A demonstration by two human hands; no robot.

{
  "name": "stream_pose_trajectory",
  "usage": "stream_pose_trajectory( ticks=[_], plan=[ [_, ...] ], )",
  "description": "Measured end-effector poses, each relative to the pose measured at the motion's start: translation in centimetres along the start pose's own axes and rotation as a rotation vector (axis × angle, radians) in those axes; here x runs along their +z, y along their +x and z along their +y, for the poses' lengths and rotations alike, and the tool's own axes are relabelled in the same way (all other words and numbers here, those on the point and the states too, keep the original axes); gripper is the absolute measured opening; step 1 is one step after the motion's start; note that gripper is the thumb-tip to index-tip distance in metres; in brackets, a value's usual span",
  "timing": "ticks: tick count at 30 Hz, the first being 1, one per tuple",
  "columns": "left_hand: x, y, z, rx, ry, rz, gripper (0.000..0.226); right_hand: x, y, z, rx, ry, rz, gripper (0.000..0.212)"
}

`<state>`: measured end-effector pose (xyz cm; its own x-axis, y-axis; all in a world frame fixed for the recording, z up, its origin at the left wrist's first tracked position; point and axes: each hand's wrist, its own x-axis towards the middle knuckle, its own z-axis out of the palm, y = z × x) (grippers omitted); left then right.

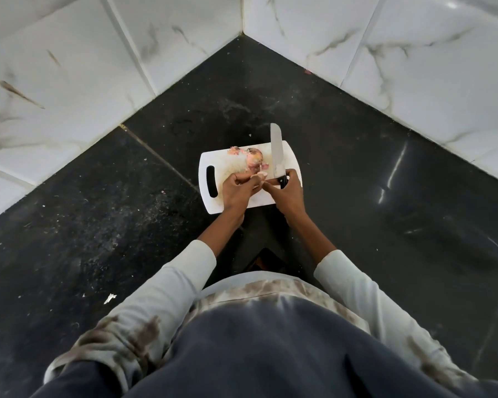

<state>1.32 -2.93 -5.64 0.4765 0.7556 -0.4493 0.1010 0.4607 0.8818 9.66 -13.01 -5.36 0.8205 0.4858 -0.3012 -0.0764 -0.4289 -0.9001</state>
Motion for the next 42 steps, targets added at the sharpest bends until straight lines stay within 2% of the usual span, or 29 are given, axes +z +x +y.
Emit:
stream_pose_trajectory(
  ticks=[3, 9, 13, 15, 18, 22, 25, 29, 33, 37, 42],
  plan=[
    [-1.0, 0.4, -0.2, 0.023, 0.105, 0.033, 0.033, 0.7, 0.2, -0.6, -0.011, -0.030, -0.017, 0.062],
    [-2.0, 0.7, -0.4, -0.032, 0.112, 0.010, 0.041, 0.8, 0.8, -0.9, -0.042, -0.056, -0.069, 0.069],
    [-1.6, 0.7, 0.0, -0.023, 0.179, -0.003, 0.043, 0.7, 1.0, -0.6, -0.051, -0.041, -0.069, 0.064],
    [-1.6, 0.7, 0.2, 0.015, 0.232, 0.036, 0.042, 0.7, 1.2, -0.7, -0.017, -0.013, -0.065, 0.062],
    [-2.2, 1.0, 0.8, 0.168, 0.430, 0.109, 0.025, 0.5, 1.6, -0.9, 0.090, 0.093, -0.111, 0.054],
    [-3.1, 1.6, 1.5, 0.399, 0.666, -0.153, 0.045, 0.3, 2.0, -0.7, 0.184, 0.172, -0.170, 0.051],
    [-3.1, 1.8, 1.7, 0.420, 0.761, -0.237, 0.043, 0.2, 2.0, -0.7, 0.200, 0.208, -0.175, 0.048],
    [-2.7, 2.1, 1.9, 0.391, 0.786, -0.204, 0.027, 0.3, 2.2, -0.5, 0.223, 0.213, -0.159, 0.048],
    [-2.6, 2.1, 2.0, 0.358, 0.819, -0.166, 0.026, 0.5, 2.4, -0.3, 0.229, 0.208, -0.135, 0.045],
    [-2.4, 1.9, 2.1, 0.449, 0.931, -0.144, 0.026, 0.5, 2.5, 0.1, 0.250, 0.256, -0.124, 0.041],
    [-2.1, 1.9, 2.3, 0.473, 1.046, -0.134, 0.025, 0.4, 2.7, 0.2, 0.248, 0.299, -0.108, 0.042]
  ],
)
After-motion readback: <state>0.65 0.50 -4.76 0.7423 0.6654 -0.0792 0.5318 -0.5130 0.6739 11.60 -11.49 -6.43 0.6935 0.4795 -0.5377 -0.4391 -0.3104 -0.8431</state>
